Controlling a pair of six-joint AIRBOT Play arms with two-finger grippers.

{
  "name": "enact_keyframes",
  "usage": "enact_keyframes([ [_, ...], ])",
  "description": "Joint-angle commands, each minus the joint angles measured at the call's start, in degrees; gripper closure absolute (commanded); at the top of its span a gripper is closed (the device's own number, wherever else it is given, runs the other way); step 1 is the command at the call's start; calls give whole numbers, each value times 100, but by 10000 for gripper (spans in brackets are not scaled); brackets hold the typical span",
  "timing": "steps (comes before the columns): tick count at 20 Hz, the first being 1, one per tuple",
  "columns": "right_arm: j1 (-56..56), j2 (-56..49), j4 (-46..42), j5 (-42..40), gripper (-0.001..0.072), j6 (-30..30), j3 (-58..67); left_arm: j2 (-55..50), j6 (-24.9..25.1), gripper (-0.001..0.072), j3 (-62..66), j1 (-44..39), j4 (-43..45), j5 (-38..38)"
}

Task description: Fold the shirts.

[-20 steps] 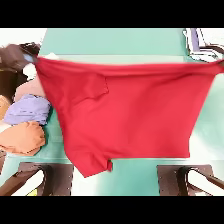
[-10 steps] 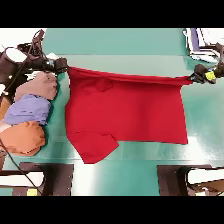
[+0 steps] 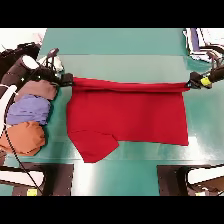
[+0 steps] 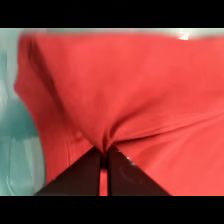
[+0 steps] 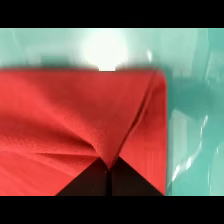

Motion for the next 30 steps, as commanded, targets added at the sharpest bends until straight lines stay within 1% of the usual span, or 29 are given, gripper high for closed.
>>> enact_keyframes([
  [1,90,227,-44,-382,698,-7,-745,-17,-28,678,-483,-4,90,-90],
  [2,90,330,-35,-492,686,-7,-944,-17,-153,471,-535,-4,94,-116],
  [3,90,396,-39,-492,502,-9,-1058,-13,-299,97,-535,7,118,-170],
  [4,79,457,-42,-393,308,-9,-1115,7,-459,102,-522,46,157,-321],
  [5,22,546,-46,-214,307,-9,-1139,50,-516,183,-498,103,177,-568],
  [7,-131,839,-52,155,307,-87,-1141,363,-498,180,-553,219,350,-938],
  [8,-221,1034,-55,291,307,-103,-1143,678,-505,180,-695,227,573,-1032],
  [10,-393,1495,-50,573,307,-101,-1141,1434,-717,179,-1248,210,973,-1200],
  [13,-457,2133,-50,800,307,-98,-1141,2645,-1003,179,-2675,210,942,-1453],
  [15,-400,2457,-37,787,307,-98,-1141,3340,-1165,179,-3674,210,828,-1458],
  [17,-286,2673,-39,761,307,-96,-1141,3807,-1211,179,-4478,210,522,-1362],
  [20,-76,2855,-39,758,307,-94,-1141,4006,-1154,179,-5239,210,-188,-1060],
  [22,20,2903,-42,782,307,-90,-1141,3987,-942,179,-5517,210,-498,-791],
  [23,33,2920,-39,813,307,-81,-1141,3982,-848,179,-5591,210,-581,-710],
  [26,28,2946,-39,916,307,20,-1141,3982,-817,180,-5633,210,-680,-566],
  [29,26,2951,-52,1062,307,20,-1141,3982,-479,182,-5633,210,-1113,-424],
  [30,-22,2951,-52,1064,307,20,-1141,3982,-356,314,-5633,210,-1198,-433],
])
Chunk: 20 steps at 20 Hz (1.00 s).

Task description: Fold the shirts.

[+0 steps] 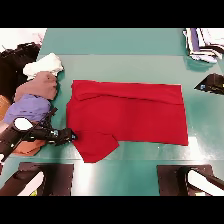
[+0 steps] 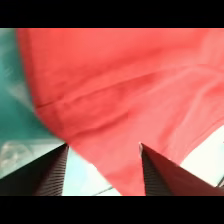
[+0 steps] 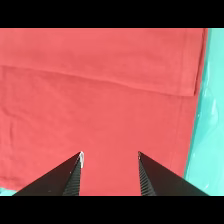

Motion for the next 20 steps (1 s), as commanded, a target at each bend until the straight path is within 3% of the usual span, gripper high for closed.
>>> enact_keyframes([
  [1,-101,20,-9,133,307,26,0,17,426,489,-50,2,-413,96],
  [3,-343,20,-9,317,307,26,-2,17,527,684,-48,2,-415,94],
  [6,-920,249,-17,470,308,26,-496,24,619,682,0,2,-516,52],
  [9,-1543,804,-516,280,301,26,-1902,24,723,682,280,2,-529,-151],
  [11,-1926,1117,-767,229,179,26,-3003,24,721,682,437,2,-564,-234],
  [15,-2363,1327,-695,-289,218,181,-4704,24,719,681,549,2,-579,-225],
  [20,-2371,1320,-50,-1139,228,278,-5322,22,719,681,551,2,-579,-149],
])
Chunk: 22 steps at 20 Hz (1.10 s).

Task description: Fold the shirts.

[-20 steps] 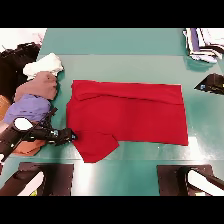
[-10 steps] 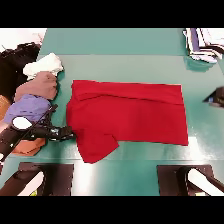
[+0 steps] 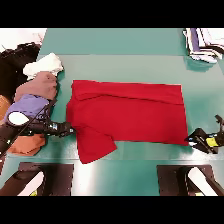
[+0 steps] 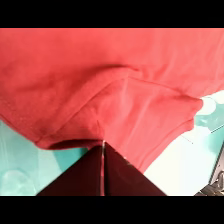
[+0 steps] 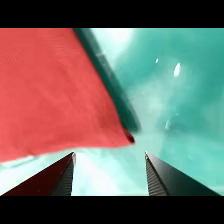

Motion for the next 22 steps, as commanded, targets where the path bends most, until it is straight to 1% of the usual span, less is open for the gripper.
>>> enact_keyframes([
  [1,-66,7,461,-597,228,59,-415,2,7,681,20,2,-2,83],
  [2,-59,-68,496,-614,229,59,-385,2,7,681,22,2,-4,125],
  [4,-17,-310,581,-542,337,52,-308,2,7,681,20,2,-2,160],
  [5,85,-426,599,-516,369,22,-264,2,15,681,20,2,2,149],
  [6,245,-522,599,-496,522,-118,-197,4,39,681,22,2,24,140],
  [7,444,-575,568,-470,621,-170,-107,4,120,682,22,2,46,96],
  [8,640,-575,535,-437,683,-170,-4,15,116,682,31,2,114,44],
  [9,802,-525,457,-378,698,-168,116,15,114,683,94,2,214,-72],
  [12,1241,-37,46,-24,697,-142,511,15,111,683,378,2,387,-350],
  [14,1325,431,-203,304,698,-131,678,17,109,683,529,2,407,-457],
  [16,1237,903,-251,562,698,-131,778,90,90,683,616,2,507,-560],
  [19,964,1482,-227,809,698,-17,1012,483,-177,683,782,2,879,-503],
  [20,938,1554,-184,758,699,-9,1150,485,-195,683,949,2,920,-468],
  [22,968,1456,-74,623,698,-7,1478,485,-195,683,1318,2,922,-157],
])
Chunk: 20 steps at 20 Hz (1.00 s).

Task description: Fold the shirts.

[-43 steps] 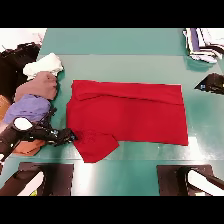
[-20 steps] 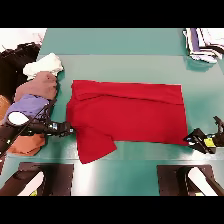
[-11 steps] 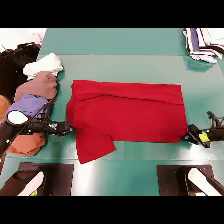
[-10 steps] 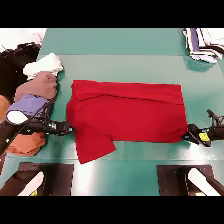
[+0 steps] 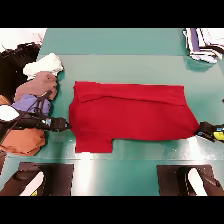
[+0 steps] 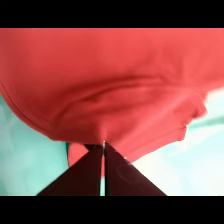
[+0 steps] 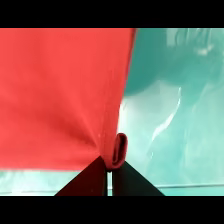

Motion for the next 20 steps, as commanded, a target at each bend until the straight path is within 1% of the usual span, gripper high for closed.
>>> enact_keyframes([
  [1,33,-31,136,-85,698,50,542,66,-87,683,575,2,168,518],
  [3,343,-640,146,-385,698,50,955,-212,-15,683,1012,2,168,986],
  [5,680,-1298,153,-721,698,52,1362,-697,76,682,1436,2,166,1276],
  [8,1130,-2387,157,-1073,698,81,2068,-1803,114,682,2192,2,136,1493],
  [10,1322,-3038,160,-1259,698,120,2518,-2618,122,681,2708,2,-42,1672],
  [11,1397,-3359,160,-1300,698,120,2765,-2990,234,681,2944,2,-236,1700],
  [13,1480,-3923,162,-1294,698,120,3222,-3718,634,681,3418,2,-732,1720],
  [16,1499,-4557,168,-1268,697,120,3777,-4454,686,681,3904,2,-852,1751],
  [19,1499,-4994,177,-1207,693,116,4247,-4686,702,678,4068,2,-846,1784],
  [20,1497,-5101,219,-1163,557,114,4374,-4686,697,533,4068,2,-848,1816],
])
